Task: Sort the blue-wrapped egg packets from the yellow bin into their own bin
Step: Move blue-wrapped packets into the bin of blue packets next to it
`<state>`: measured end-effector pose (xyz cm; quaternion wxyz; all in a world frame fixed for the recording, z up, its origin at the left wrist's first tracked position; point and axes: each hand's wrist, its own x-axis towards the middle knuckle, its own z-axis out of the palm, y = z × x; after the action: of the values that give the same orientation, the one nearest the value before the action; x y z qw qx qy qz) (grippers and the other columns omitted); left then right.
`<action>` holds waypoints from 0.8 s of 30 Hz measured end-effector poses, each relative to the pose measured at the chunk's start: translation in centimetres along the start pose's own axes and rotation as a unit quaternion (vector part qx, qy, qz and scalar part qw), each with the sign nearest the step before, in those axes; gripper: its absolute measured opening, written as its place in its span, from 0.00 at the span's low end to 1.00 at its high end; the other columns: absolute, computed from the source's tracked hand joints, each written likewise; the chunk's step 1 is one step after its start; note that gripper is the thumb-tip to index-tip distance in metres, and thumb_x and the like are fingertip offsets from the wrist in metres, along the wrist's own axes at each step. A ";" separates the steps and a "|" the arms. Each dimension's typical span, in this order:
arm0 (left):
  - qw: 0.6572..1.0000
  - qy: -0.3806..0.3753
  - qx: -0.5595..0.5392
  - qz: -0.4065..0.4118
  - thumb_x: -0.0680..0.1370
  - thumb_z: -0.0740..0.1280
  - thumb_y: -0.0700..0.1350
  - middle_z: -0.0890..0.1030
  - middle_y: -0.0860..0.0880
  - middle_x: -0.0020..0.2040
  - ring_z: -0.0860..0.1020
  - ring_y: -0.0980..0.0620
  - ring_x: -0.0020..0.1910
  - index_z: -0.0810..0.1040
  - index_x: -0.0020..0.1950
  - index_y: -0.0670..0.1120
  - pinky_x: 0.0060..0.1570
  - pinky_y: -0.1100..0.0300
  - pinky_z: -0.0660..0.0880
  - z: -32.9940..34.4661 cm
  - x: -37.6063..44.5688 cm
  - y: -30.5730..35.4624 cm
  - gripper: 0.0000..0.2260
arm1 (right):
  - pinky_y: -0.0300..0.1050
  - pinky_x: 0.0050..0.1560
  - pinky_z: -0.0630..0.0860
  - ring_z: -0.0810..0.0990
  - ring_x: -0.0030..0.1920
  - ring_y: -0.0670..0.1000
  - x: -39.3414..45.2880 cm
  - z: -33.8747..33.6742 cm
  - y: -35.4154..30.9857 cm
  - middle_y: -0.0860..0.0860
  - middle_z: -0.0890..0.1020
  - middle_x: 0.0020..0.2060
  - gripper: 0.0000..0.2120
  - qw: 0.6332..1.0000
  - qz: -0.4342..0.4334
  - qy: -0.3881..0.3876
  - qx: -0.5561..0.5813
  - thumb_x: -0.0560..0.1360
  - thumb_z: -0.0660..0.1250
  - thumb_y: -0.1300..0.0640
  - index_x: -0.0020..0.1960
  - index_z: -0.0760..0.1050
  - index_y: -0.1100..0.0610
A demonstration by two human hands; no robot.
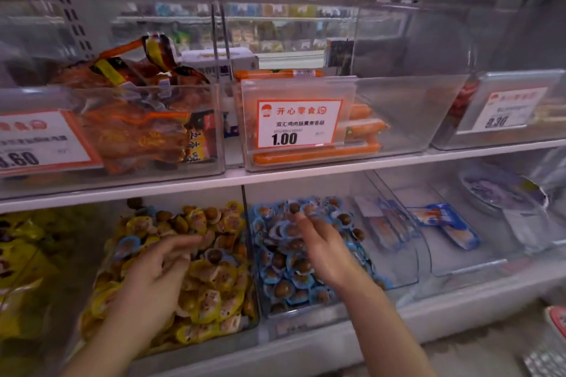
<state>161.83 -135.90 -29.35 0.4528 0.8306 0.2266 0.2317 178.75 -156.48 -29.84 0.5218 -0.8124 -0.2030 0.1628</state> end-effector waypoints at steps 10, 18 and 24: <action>0.958 -0.164 0.233 0.008 0.79 0.68 0.47 0.79 0.53 0.60 0.79 0.54 0.57 0.76 0.66 0.54 0.57 0.59 0.75 3.0 5.9 -2.6 0.15 | 0.31 0.40 0.73 0.81 0.42 0.37 -0.8 3.6 0.4 0.41 0.84 0.39 0.08 0.981 -0.180 0.050 -0.053 0.80 0.64 0.50 0.52 0.82 0.45; 0.882 -0.386 0.270 -0.026 0.71 0.74 0.54 0.76 0.51 0.65 0.78 0.50 0.59 0.65 0.75 0.53 0.59 0.51 0.77 4.2 9.5 -2.7 0.34 | 0.58 0.46 0.78 0.83 0.41 0.54 0.4 5.2 -0.2 0.56 0.83 0.40 0.18 0.993 -0.109 0.021 0.043 0.76 0.58 0.41 0.46 0.80 0.52; 0.908 -0.306 0.283 0.035 0.72 0.70 0.47 0.72 0.52 0.66 0.74 0.51 0.62 0.67 0.71 0.58 0.61 0.57 0.74 4.4 8.1 -3.9 0.28 | 0.59 0.36 0.74 0.77 0.33 0.57 0.8 6.5 -0.6 0.57 0.79 0.32 0.16 0.992 -0.109 0.026 0.052 0.80 0.59 0.49 0.41 0.77 0.56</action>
<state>170.19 -132.07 -33.40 0.2378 0.9613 0.1042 -0.0921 176.25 -150.73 -31.97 0.5831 -0.7611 -0.2679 0.0946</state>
